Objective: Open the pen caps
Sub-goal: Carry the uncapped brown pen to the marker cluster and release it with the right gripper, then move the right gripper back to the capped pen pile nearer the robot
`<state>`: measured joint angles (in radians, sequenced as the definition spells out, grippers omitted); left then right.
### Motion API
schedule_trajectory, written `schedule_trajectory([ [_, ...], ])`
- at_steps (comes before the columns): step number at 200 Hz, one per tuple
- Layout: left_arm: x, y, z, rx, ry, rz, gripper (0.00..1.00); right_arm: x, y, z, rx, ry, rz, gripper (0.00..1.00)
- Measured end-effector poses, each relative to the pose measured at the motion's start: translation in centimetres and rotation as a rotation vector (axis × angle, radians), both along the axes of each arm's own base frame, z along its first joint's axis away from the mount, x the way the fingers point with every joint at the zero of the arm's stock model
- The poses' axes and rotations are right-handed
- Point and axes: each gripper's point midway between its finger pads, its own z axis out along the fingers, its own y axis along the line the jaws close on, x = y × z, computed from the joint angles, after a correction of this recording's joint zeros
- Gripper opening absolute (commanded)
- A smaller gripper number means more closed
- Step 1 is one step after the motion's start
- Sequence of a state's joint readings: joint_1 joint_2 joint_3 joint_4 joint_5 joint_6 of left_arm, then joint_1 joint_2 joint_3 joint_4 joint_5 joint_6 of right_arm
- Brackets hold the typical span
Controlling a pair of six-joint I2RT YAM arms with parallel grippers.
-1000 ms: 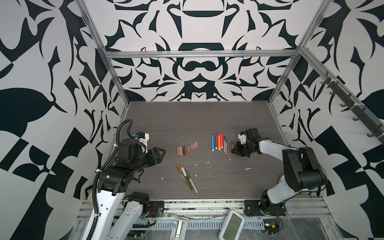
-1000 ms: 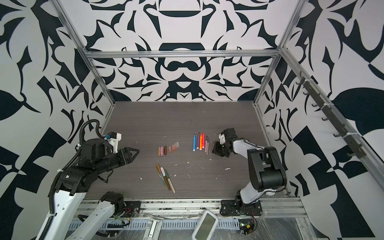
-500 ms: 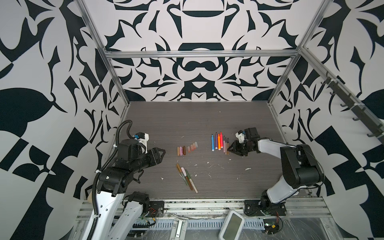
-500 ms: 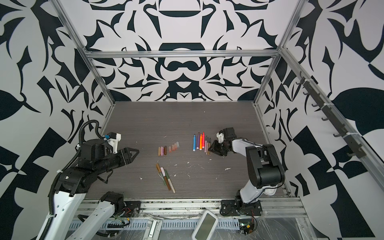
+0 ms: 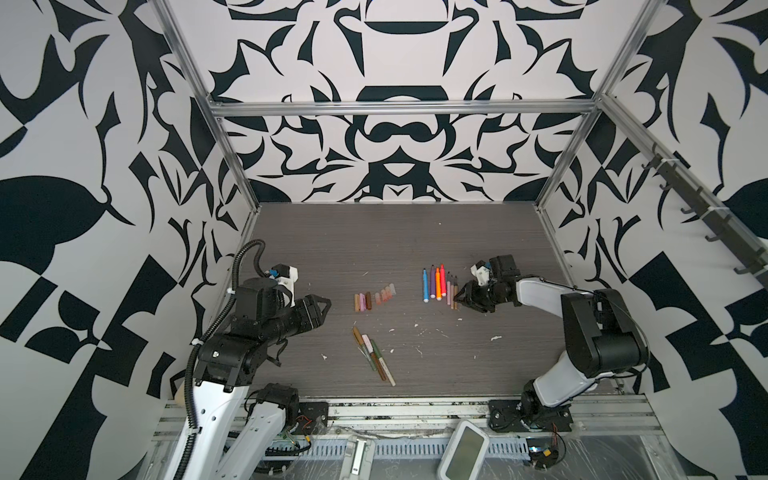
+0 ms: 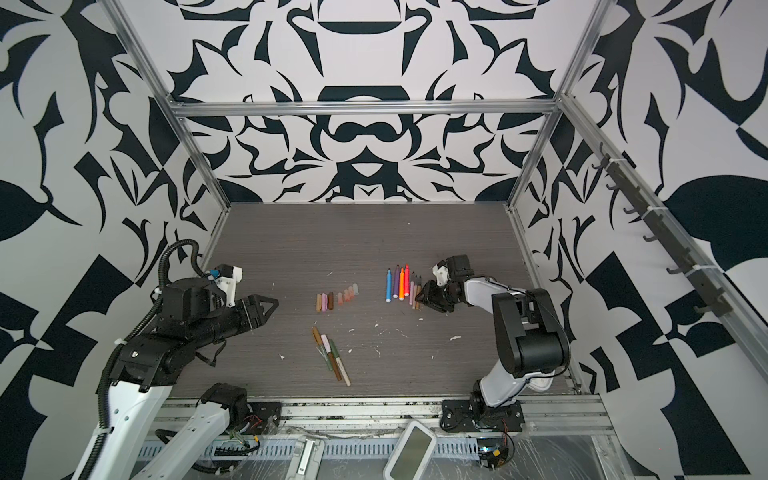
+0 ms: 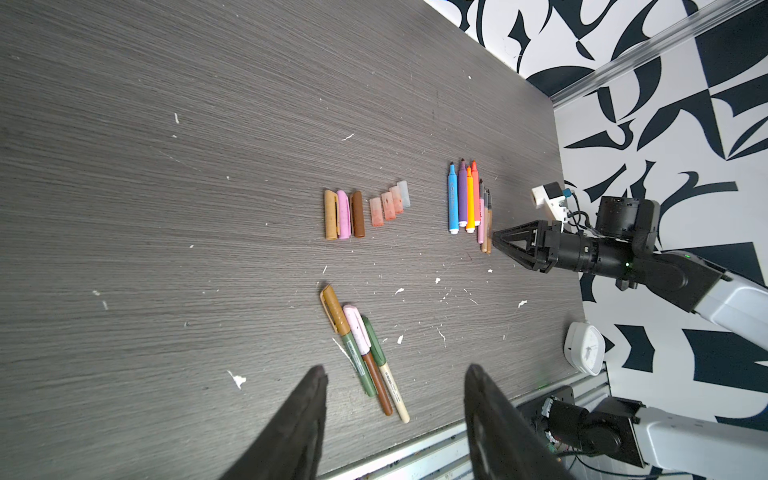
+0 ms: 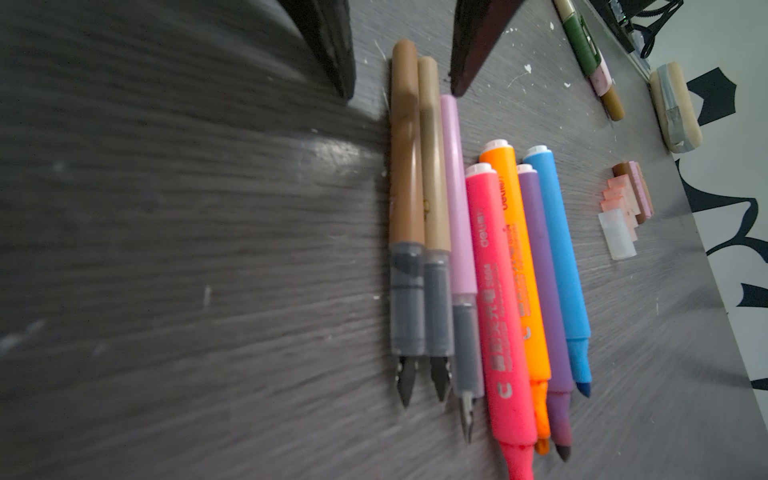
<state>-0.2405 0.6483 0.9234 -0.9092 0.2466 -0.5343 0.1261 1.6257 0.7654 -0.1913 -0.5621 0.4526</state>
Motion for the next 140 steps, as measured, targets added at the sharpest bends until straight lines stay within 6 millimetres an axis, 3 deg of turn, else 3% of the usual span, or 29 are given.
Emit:
schedule_trajectory([
  [37, 0.1, 0.0, -0.1, 0.002, 0.006, 0.0, 0.56, -0.3, 0.5, 0.8, 0.04, -0.004, 0.008, 0.46],
  [94, 0.2, -0.1, -0.2, 0.001, 0.009, 0.0, 0.56, -1.9, 1.4, 4.5, 0.063, -0.095, 0.045, 0.47],
  [110, 0.4, -0.1, -0.1, -0.007, 0.0, 0.003, 0.56, -3.0, 2.9, 5.4, 0.05, -0.117, 0.099, 0.47],
  [140, 1.3, -0.3, -0.7, -0.012, -0.001, 0.009, 0.56, -6.8, 7.9, 6.1, -0.008, -0.135, 0.284, 0.47],
])
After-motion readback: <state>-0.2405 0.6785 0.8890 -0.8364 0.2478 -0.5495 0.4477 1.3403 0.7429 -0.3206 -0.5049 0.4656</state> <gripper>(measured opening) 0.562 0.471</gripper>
